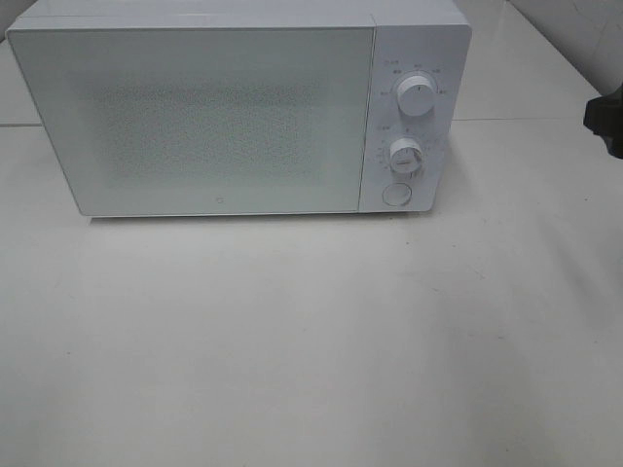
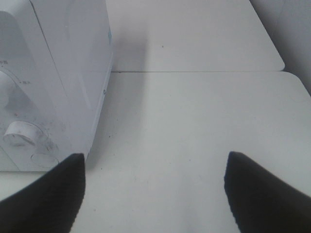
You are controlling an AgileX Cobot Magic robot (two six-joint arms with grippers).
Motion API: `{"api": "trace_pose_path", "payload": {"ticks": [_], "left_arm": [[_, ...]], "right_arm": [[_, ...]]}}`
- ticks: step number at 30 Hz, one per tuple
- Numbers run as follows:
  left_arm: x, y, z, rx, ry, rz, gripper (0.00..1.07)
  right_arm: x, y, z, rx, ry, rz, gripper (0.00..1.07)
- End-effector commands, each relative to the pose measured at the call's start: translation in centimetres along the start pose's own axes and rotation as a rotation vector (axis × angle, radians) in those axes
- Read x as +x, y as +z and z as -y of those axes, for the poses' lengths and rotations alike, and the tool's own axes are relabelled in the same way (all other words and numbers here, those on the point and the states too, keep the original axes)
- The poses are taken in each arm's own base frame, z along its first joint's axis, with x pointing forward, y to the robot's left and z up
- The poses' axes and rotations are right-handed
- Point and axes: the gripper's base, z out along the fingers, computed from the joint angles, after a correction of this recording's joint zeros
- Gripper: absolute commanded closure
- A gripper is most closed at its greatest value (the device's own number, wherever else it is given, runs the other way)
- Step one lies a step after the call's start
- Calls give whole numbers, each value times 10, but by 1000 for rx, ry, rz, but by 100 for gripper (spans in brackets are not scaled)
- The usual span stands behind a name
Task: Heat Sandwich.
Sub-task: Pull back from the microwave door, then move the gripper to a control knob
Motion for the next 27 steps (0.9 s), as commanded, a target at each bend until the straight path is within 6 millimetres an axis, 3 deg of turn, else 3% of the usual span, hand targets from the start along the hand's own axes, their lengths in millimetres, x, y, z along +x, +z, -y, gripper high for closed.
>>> {"api": "trace_pose_path", "payload": {"ticks": [1, 15, 27], "left_arm": [[2, -3, 1, 5, -8, 25, 9], [2, -3, 1, 5, -8, 25, 9], [2, -3, 1, 5, -8, 25, 9]], "right_arm": [[2, 5, 1, -3, 30, 88, 31], [44, 26, -36, -36, -55, 167, 31], [70, 32, -85, -11, -108, 205, 31]]}}
